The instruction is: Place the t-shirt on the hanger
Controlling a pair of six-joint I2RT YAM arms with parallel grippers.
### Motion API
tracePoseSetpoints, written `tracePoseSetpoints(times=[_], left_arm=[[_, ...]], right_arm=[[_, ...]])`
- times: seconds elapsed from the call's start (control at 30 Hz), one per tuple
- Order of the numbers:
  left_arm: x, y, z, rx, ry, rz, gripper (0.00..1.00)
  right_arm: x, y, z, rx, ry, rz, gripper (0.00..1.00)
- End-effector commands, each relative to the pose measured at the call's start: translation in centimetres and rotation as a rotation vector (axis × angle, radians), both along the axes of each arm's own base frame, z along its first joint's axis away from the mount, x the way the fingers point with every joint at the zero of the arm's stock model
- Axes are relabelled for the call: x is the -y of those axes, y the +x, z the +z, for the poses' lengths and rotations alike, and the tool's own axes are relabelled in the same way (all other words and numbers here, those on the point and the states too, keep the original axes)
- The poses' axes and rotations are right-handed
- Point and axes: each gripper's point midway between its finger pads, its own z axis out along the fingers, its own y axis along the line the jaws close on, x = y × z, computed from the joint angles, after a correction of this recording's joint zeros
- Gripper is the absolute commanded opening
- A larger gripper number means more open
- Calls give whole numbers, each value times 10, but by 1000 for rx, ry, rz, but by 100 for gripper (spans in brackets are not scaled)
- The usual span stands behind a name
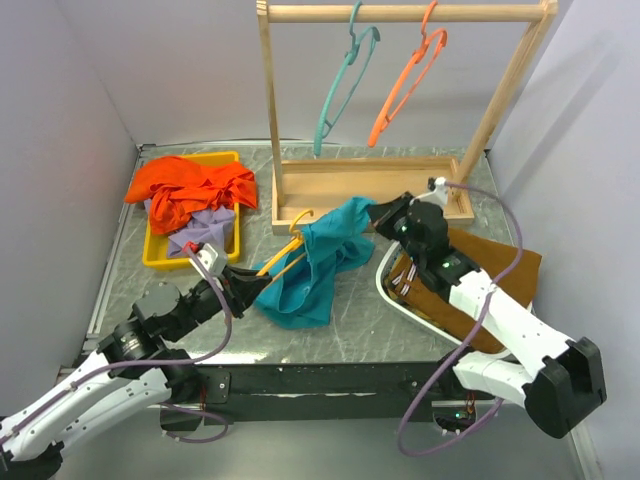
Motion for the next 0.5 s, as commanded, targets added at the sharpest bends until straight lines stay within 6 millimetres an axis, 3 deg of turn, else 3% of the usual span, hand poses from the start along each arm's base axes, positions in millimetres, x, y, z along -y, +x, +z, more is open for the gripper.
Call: tracePoseSetpoints(times=[0.0,0.03,0.1,0.13,0.23,0.47], left_arm=[[8,2,30,63,-85,-18,1],[10,3,35,75,-108,-20,1],[15,7,26,62,-98,-20,1],[19,7,36,91,-132,-35,1],[28,10,27,87,-124,-51,1],[54,13,2,93,-81,-79,1]], right_arm=[[25,4,60,116,-101,-77,0],[24,5,72,135,-118,-63,0],[25,8,65,86,-174,-58,0],[28,11,72,91,-194,-63,0],[36,25,69,40,-225,-37,0],[31,45,49,-99,-257,79,0]])
